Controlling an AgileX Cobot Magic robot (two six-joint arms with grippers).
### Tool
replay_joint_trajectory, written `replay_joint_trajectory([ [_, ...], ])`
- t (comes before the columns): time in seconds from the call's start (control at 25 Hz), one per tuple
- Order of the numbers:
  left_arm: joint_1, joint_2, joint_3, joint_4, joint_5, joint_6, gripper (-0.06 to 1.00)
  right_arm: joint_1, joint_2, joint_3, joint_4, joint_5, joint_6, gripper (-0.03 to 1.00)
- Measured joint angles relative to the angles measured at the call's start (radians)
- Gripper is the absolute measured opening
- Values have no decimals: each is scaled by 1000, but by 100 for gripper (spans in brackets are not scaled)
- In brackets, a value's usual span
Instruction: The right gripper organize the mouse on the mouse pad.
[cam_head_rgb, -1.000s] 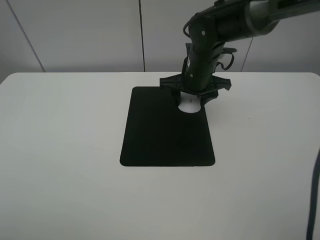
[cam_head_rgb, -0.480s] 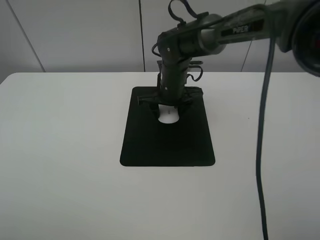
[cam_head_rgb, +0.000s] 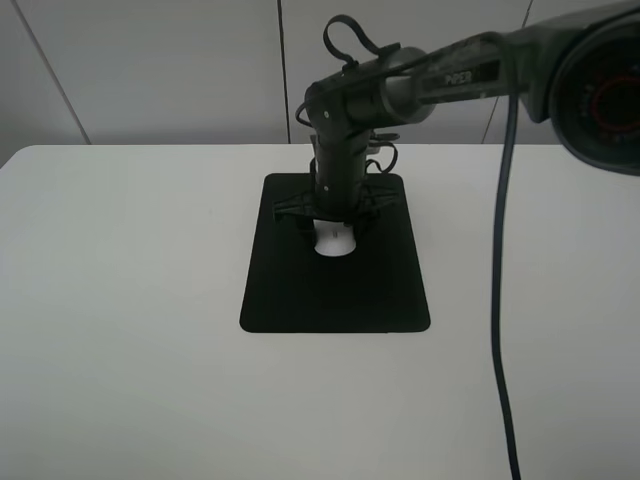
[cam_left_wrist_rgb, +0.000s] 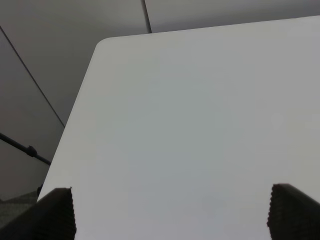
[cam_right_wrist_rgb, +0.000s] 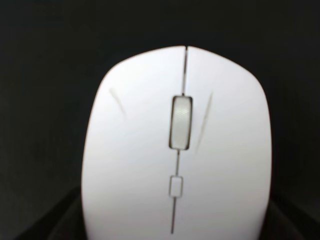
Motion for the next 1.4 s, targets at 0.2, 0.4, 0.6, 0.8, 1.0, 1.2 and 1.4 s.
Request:
replay_joint_trajectory([
  [0.2, 0, 0, 0, 0, 0, 0, 79, 0, 6, -3, -10, -3, 10, 62],
  [0.4, 0, 0, 0, 0, 0, 0, 79, 0, 15, -4, -11, -7, 11, 62],
  [0.6, 0, 0, 0, 0, 0, 0, 79, 0, 15, -4, -11, -7, 11, 62],
  [0.8, 0, 0, 0, 0, 0, 0, 79, 0, 15, -4, -12, -7, 12, 62],
  [1.0, 0, 0, 0, 0, 0, 0, 79, 0, 15, -4, -14, -7, 13, 65],
  [1.2, 0, 0, 0, 0, 0, 0, 79, 0, 15, -4, -18, -5, 13, 81],
  [1.4, 0, 0, 0, 0, 0, 0, 79, 0, 8, -4, -18, -6, 13, 83],
])
